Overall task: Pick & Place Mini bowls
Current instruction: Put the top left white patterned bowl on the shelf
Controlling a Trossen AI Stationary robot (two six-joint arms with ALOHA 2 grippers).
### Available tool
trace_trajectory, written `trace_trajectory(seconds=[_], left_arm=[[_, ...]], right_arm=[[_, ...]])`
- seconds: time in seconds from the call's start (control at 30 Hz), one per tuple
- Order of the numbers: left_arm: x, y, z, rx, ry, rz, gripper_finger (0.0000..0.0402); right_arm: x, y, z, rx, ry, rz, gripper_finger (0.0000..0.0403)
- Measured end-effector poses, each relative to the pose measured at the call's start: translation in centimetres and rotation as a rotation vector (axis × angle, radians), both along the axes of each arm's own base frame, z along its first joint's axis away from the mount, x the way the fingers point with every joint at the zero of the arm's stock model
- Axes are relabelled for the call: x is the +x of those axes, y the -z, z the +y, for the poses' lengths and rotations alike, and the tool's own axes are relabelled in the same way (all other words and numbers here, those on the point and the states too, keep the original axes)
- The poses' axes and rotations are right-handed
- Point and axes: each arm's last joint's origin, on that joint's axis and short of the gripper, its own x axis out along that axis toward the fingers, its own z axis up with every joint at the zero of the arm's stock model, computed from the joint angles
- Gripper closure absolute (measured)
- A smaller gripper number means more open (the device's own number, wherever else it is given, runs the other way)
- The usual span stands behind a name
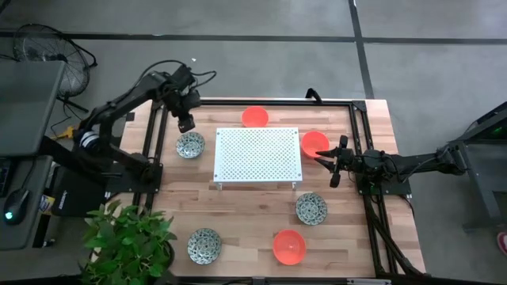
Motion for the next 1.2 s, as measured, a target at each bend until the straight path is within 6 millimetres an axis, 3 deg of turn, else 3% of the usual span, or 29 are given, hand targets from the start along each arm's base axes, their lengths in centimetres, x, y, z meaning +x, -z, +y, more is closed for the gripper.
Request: trace_trajectory(seconds=[0.27, 0.67, 0.77, 1.0, 1.2], left_arm=[[0.5, 0.5, -0.2, 0.075, -0.123, 0.151, 0.0261], [1.9, 3.5, -2.8, 0.048, -0.31, 0.255, 0.0261], [2.5, 4.1, -3.8, 0.018, -0.249, 0.254, 0.0261], [4.4, 5.3, -7.1, -0.002, 0.087, 0.257, 0.0261], [5.5, 5.4, -9.1, 0.019, 0.219, 0.252, 0.0261]], right_arm=[[0.0, 0.0, 0.0, 0.0, 0.0, 0.0, 0.0309], [0.0, 0.0, 0.0, 0.0, 0.0, 0.0, 0.0309], [0.0, 0.0, 0.0, 0.0, 0.0, 0.0, 0.0309], [0.0, 0.0, 0.0, 0.0, 0.0, 0.0, 0.0309], [0.0, 0.0, 0.0, 0.0, 0.0, 0.0, 0.0309]])
